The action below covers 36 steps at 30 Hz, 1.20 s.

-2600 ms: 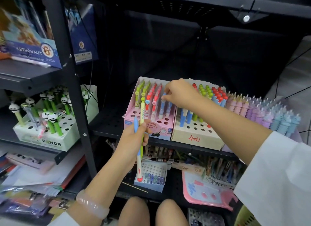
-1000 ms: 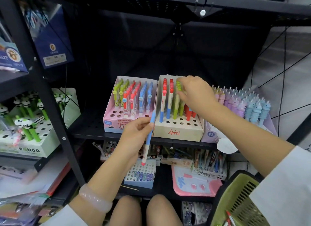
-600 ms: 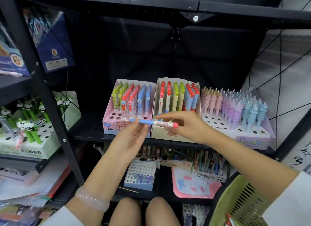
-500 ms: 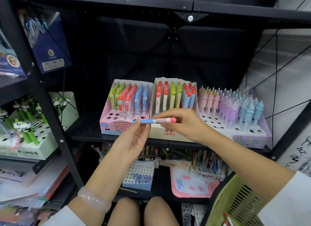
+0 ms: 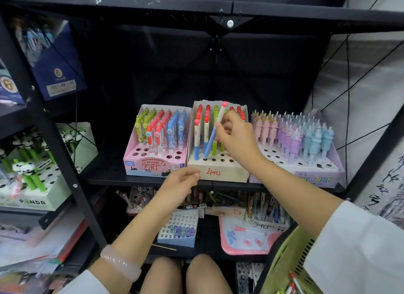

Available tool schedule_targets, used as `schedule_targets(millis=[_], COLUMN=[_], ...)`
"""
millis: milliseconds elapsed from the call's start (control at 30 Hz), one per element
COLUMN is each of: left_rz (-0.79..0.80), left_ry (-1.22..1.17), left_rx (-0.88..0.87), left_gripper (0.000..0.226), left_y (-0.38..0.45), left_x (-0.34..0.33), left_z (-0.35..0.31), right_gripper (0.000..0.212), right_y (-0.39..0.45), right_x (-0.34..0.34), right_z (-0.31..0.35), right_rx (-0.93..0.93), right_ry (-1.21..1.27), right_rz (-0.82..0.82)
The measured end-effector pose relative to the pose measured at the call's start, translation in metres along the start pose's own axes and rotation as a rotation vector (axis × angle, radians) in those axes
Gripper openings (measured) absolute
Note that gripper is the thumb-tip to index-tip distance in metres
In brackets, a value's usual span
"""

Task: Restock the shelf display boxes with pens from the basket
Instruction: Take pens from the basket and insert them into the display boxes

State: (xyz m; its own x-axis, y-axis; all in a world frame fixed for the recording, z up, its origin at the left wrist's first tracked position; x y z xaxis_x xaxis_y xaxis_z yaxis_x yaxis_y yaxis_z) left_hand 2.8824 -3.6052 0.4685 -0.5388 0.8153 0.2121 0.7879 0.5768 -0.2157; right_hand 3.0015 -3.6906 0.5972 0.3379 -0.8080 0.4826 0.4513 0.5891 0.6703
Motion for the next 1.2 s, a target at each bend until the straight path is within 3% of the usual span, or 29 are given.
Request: schedule_targets(millis=[200, 267, 367, 500, 767, 933, 1000, 1100, 1200], left_rz=[-0.015, -0.003, 0.035, 0.113, 0.441, 0.613, 0.663, 0.675, 0.656], left_ry=[0.096, 0.111, 0.116, 0.148, 0.299, 0.445, 0.529, 0.607, 0.647], left_rx=[-0.042, -0.060, -0.093, -0.155, -0.167, -0.129, -0.118, -0.073, -0.026], left_gripper=[0.014, 0.015, 0.015, 0.015, 0.016, 0.026, 0.027, 0.024, 0.020], left_y=[-0.001, -0.004, -0.009, -0.017, -0.054, -0.073, -0.078, -0.074, -0.063], left_x=[0.005, 0.003, -0.010, -0.052, -0.207, -0.278, -0.297, -0.309, -0.310], left_z=[0.004, 0.003, -0.001, 0.000, 0.053, 0.093, 0.110, 0.135, 0.152], right_gripper=[0.012, 0.011, 0.029, 0.019, 0.016, 0.021, 0.019, 0.040, 0.037], right_y=[-0.007, -0.010, -0.023, -0.062, -0.242, -0.406, -0.454, -0.485, -0.484], right_x=[-0.052, -0.053, -0.042, -0.008, 0.071, 0.091, 0.094, 0.088, 0.077], right_z=[-0.026, -0.028, -0.024, -0.023, -0.111, -0.194, -0.209, -0.230, -0.250], right_rx=[-0.065, -0.092, -0.104, -0.104, -0.403, -0.691, -0.750, -0.751, -0.842], right_ry=[-0.255, -0.254, -0.239, -0.221, -0.258, -0.355, -0.369, -0.457, -0.461], right_rz=[0.301, 0.313, 0.345, 0.396, 0.581, 0.980, 1.056, 1.026, 0.830])
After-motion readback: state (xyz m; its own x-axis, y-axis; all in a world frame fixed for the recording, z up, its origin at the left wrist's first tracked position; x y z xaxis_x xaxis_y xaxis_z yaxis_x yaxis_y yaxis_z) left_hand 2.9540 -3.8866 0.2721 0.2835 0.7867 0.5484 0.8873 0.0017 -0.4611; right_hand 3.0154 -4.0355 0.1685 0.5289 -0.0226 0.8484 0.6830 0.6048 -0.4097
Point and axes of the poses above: each hand's wrist, its own y-axis towards the middle knuckle, its own x-axis out of the back of the hand, z = x × y, the point moved 10 cm from there along y, towards the middle knuckle, and after that the axes turned 11 degrees about x, right-handed, at the moved point
